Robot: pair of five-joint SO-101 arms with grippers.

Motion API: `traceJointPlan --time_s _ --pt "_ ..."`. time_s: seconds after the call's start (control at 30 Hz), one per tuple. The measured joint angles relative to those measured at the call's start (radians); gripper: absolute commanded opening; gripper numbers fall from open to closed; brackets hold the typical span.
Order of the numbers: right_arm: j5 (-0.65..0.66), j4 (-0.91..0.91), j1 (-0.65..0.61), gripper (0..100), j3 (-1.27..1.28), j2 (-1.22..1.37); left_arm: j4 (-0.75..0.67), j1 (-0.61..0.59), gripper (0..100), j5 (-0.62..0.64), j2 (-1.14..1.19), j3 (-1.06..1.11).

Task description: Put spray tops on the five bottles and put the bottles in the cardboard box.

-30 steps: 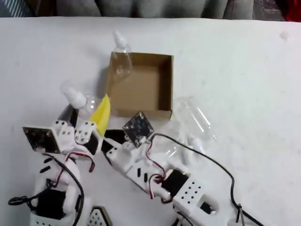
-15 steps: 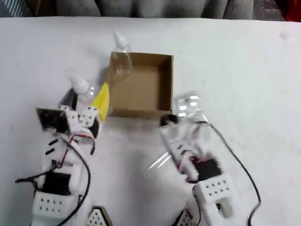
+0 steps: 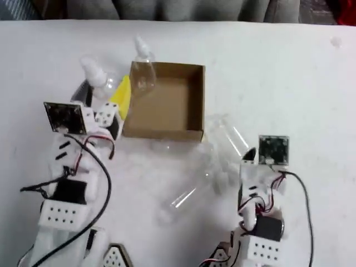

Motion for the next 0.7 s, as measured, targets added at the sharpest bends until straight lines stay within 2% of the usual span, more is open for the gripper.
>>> traceJointPlan --time_s 0.2,0.4,0.5,0.7 --pt "0.000 0.118 -0.005 1.6 0.003 -0.032 -0.219 0.002 2 0.000 0.181 0.000" --pt "0.003 0.126 -0.008 1.7 0.005 -0.006 -0.454 0.014 2 0.000 0.405 0.000" --pt "0.049 0.126 -0.008 1.7 0.006 0.026 -0.554 0.038 2 0.000 0.528 -0.014" --pt "0.077 0.126 -0.008 1.7 0.006 0.048 -0.629 0.046 2 0.000 0.787 -0.160"
